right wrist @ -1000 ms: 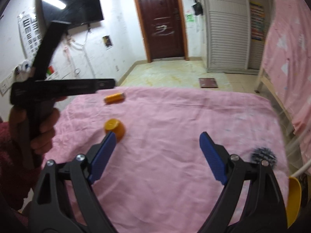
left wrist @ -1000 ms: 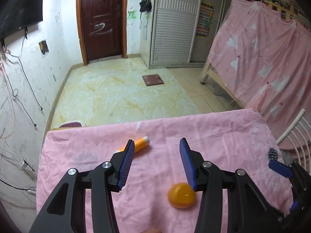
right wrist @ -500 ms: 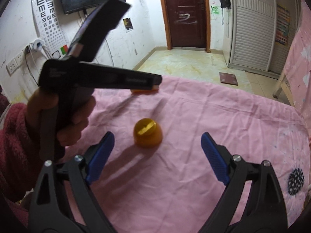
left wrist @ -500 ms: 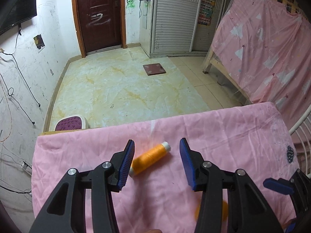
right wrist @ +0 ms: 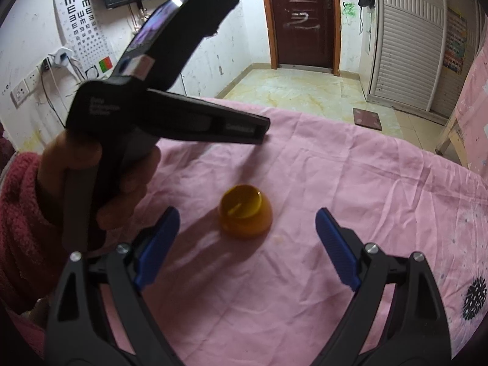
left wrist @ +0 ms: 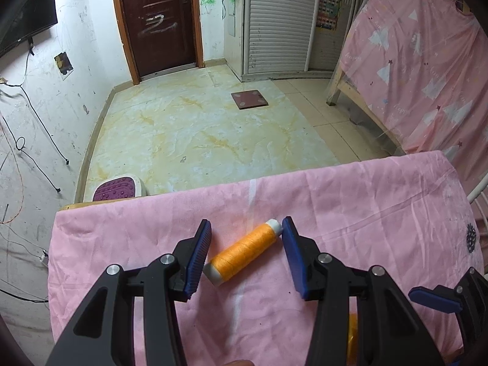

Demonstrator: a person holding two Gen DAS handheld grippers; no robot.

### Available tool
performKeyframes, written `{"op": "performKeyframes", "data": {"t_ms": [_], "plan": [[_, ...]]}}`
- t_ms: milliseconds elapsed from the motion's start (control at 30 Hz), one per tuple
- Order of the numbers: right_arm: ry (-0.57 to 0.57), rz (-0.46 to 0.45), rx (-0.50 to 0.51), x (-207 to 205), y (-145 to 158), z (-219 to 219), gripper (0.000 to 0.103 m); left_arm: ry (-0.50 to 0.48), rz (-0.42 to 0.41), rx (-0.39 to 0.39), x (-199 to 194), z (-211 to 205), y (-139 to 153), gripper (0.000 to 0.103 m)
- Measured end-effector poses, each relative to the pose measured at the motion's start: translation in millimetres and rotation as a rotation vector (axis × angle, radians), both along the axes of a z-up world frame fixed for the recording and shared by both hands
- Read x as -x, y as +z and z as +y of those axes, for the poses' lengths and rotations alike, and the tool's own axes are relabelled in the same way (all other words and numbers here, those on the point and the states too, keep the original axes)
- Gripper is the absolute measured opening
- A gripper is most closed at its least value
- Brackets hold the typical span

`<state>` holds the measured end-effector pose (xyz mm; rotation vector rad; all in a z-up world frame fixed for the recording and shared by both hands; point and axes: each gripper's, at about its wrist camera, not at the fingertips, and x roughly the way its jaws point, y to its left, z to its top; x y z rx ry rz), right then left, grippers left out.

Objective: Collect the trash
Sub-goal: 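Lower the left gripper onto the orange thread spool and close on it, then hold the spool in the left gripper while the right grasps the orange cup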

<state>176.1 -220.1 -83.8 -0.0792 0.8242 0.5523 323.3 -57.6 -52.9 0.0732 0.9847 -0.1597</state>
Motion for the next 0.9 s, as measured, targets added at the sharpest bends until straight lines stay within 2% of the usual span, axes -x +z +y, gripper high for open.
{"op": "performKeyframes", "data": {"t_ms": [200, 367, 433, 633, 900], "plan": [[-0.008, 0.007, -0.003, -2, 0, 0, 0.087, -0.028, 0.017, -0.025, 4, -3, -1, 0.041], [-0.001, 0.007, 0.016, -2, -1, 5, 0.087, -0.023, 0.031, -0.008, 10, 1, 2, 0.026], [-0.002, 0.005, 0.023, -3, 0, 9, 0.087, -0.015, 0.038, 0.005, 12, 4, 2, 0.013], [0.009, 0.016, 0.043, -8, -3, 17, 0.087, -0.013, 0.05, 0.033, 10, 17, 1, 0.011], [0.001, 0.036, 0.035, -13, -3, 16, 0.087, -0.049, 0.039, -0.018, 17, 10, -1, 0.011]]}}
